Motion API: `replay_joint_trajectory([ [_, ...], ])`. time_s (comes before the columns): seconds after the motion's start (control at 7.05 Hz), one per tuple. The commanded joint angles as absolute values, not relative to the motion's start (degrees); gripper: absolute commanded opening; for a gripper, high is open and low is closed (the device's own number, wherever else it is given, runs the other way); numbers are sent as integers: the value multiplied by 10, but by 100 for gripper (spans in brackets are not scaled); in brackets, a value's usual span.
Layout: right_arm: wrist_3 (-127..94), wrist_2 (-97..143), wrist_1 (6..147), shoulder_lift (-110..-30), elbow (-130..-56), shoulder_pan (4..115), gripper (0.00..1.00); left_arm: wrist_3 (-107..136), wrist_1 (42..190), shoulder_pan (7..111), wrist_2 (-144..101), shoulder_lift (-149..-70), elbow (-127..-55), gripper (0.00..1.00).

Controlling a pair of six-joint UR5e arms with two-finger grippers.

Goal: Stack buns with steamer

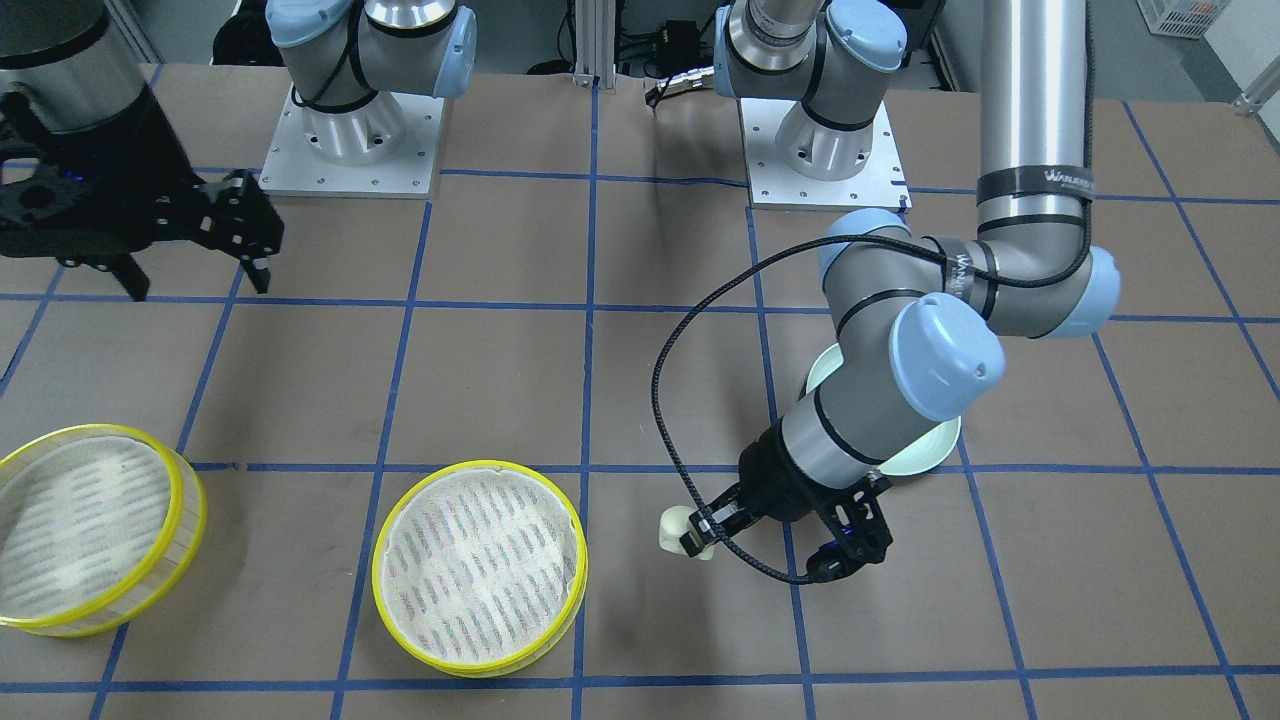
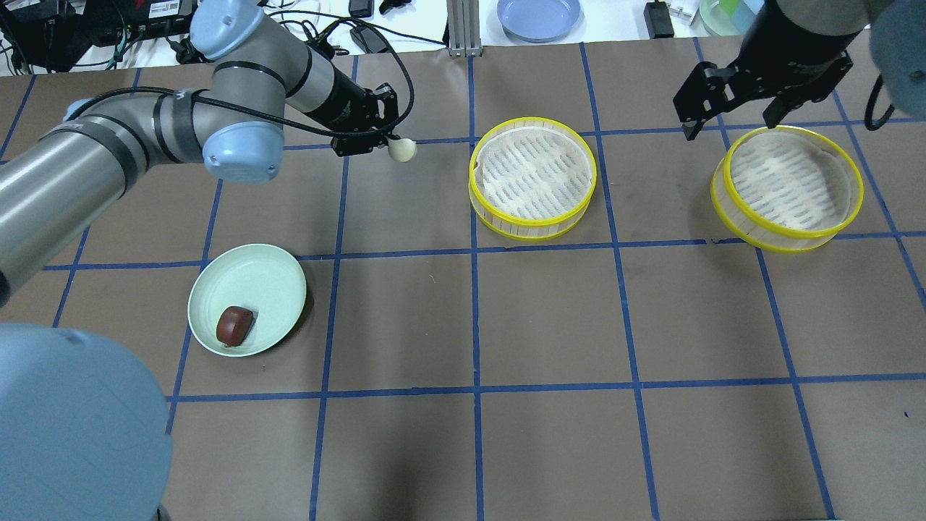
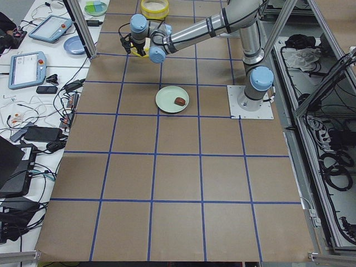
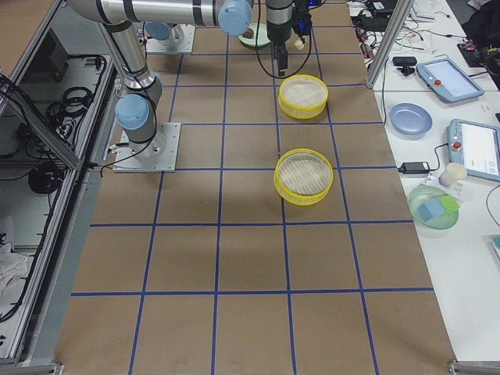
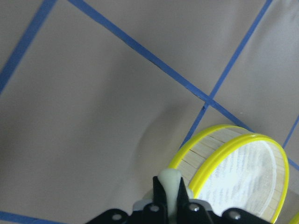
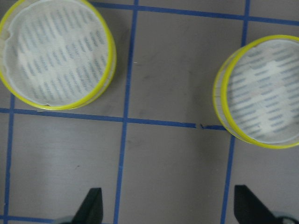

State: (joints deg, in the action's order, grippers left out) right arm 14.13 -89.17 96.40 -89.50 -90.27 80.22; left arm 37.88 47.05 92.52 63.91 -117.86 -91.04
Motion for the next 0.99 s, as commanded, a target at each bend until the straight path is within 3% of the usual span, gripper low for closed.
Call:
replay_joint_trajectory([
  [0.0, 164, -890, 960, -869, -903, 673, 100, 442, 377, 963, 628, -1214, -903, 0],
  [0.57, 421, -867, 1054, -736, -879, 518, 100, 520, 295, 1026, 614, -1262, -902, 0],
  [0.71, 444, -863, 1082, -696, -857, 508, 100, 541, 288, 1032, 607, -1265, -902, 48],
  [0.85, 444, -865, 1084, -657, -836, 508, 100, 543, 288, 1032, 610, -1266, -902, 85],
])
